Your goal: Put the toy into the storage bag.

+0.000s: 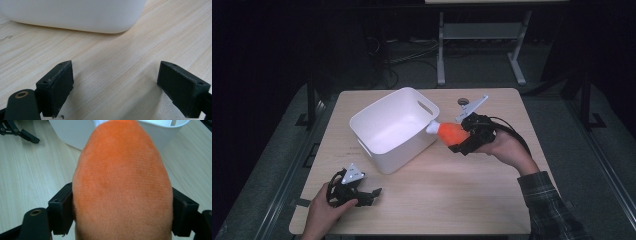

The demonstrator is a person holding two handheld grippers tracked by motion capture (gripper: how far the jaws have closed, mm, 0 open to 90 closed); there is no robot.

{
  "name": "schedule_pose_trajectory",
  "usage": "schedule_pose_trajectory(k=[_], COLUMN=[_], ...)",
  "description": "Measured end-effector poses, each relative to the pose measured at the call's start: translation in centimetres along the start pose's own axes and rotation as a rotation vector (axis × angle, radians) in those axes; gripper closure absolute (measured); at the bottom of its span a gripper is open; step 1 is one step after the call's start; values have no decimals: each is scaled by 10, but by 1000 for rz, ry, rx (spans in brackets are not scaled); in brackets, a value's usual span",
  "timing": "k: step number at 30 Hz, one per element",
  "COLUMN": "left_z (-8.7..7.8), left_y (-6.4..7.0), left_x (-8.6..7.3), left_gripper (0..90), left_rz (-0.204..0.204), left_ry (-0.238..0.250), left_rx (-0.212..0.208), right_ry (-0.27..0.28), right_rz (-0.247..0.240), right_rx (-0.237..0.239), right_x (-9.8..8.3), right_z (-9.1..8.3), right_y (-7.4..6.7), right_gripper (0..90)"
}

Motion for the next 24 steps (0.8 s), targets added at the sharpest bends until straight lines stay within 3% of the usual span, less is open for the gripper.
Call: schedule_pose_trajectory(k=[24], left_z=[0], left_y=[0], left_x=[0], left_gripper=[128], left_rz=[-1], left_ry=[0], left_rx=[0], right_ry=[35], right_rz=[-36], right_rx=[14], right_x=[46], right_z=[3], right_y=[1], right_gripper=[217])
Point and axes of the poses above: each handheld gripper's, and its own axes: z roughly forward along the jaws, x roughly out of its top, y roughly to its right, the point moved 8 cm from there along z, roughly forward along the jaws, and after that the axes turned 6 degrees about -x, right-handed, at the moved point
